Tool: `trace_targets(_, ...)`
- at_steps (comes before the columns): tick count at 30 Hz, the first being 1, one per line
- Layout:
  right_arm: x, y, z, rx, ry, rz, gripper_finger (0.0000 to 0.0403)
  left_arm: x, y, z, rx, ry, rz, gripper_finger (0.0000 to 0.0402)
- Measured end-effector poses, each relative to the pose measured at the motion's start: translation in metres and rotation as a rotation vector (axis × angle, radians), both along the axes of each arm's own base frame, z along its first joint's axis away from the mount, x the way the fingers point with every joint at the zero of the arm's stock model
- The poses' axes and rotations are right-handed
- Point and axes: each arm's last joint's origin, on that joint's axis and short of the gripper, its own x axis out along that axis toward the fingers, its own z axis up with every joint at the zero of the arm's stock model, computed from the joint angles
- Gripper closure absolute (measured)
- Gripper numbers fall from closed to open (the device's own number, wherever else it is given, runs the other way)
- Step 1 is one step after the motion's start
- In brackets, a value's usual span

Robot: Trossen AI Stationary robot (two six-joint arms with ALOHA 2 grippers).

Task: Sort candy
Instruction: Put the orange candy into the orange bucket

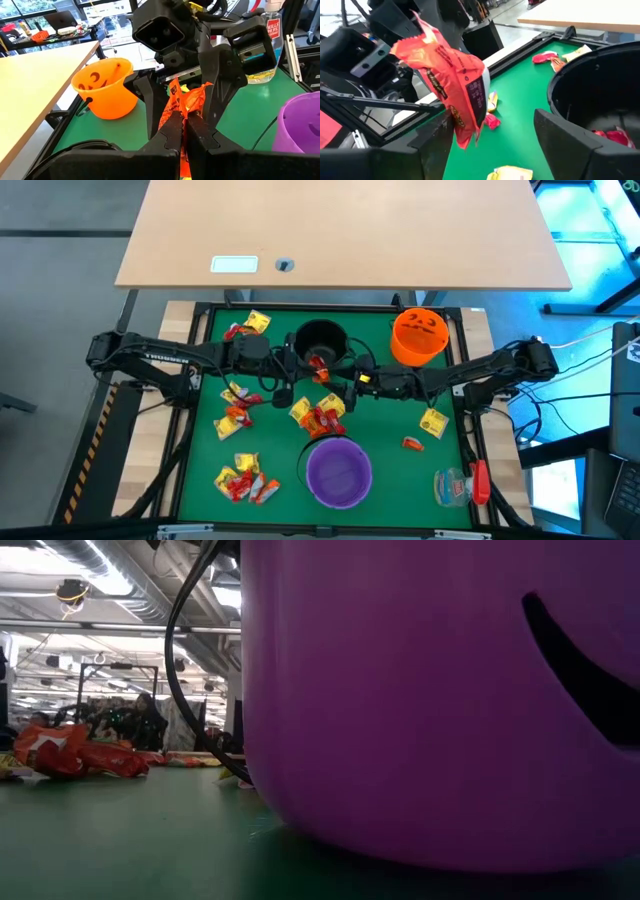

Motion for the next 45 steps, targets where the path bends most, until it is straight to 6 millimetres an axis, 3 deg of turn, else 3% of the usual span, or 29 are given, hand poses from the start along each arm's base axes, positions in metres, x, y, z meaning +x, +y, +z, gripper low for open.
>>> trace_targets(12,0.0009,0.0006,0.0050,0.007,-0.052,0.017,0.0193,0.0003,-0.0004,0.0010,-0.002,-0.011,-0.010,0.0401)
trace_targets(41,0.0014,0.0023,0.0069,-0.006,-0.068,0.082,0.0373,0.0002,-0.0004,0.0008,-0.004,-0.009,-0.010,0.0401)
trace_targets(45,0.0014,0.0025,0.0068,-0.005,-0.067,0.089,0.0385,0.0002,-0.0004,0.0008,-0.013,-0.009,-0.008,0.0387)
